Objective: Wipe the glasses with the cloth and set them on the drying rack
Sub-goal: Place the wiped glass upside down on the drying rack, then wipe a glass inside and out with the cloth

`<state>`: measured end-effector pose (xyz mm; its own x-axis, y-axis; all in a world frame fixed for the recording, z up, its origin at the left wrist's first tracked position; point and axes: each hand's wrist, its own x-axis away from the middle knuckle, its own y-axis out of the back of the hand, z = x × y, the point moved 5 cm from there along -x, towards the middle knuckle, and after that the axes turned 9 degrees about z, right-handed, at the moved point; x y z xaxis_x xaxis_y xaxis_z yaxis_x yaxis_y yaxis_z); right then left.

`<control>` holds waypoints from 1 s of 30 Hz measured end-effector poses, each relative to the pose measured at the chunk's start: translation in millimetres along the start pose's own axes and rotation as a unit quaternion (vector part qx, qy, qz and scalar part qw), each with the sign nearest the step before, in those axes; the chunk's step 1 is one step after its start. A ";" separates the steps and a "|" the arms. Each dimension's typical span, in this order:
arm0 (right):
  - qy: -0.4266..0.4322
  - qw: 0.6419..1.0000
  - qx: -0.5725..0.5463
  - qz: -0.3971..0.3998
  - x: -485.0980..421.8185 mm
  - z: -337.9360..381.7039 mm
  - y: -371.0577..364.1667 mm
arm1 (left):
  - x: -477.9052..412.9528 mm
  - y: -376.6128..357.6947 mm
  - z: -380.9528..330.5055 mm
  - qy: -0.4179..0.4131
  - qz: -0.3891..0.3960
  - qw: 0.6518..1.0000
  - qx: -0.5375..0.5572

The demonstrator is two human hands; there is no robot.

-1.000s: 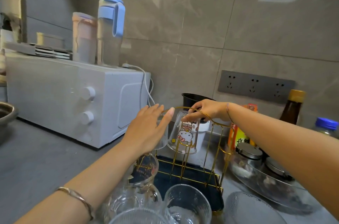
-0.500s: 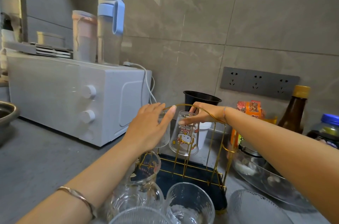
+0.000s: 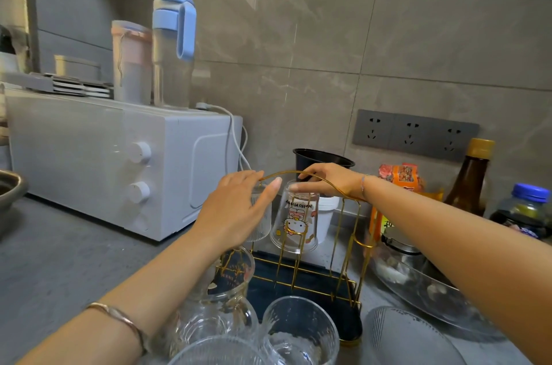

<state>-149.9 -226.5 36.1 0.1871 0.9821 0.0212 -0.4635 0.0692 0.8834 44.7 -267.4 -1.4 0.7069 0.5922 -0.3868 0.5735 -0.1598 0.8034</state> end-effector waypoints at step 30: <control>-0.048 0.982 -0.183 -0.020 263.1 -5.3 -87.1 | 179.2 -40.2 -146.1 -0.057 0.106 0.990 0.080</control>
<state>-64.9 26.8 -37.7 0.2849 0.9573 0.0494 -0.7307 0.1835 0.6576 87.8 -39.4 -37.0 0.8551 0.4402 -0.2740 0.4594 -0.3984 0.7939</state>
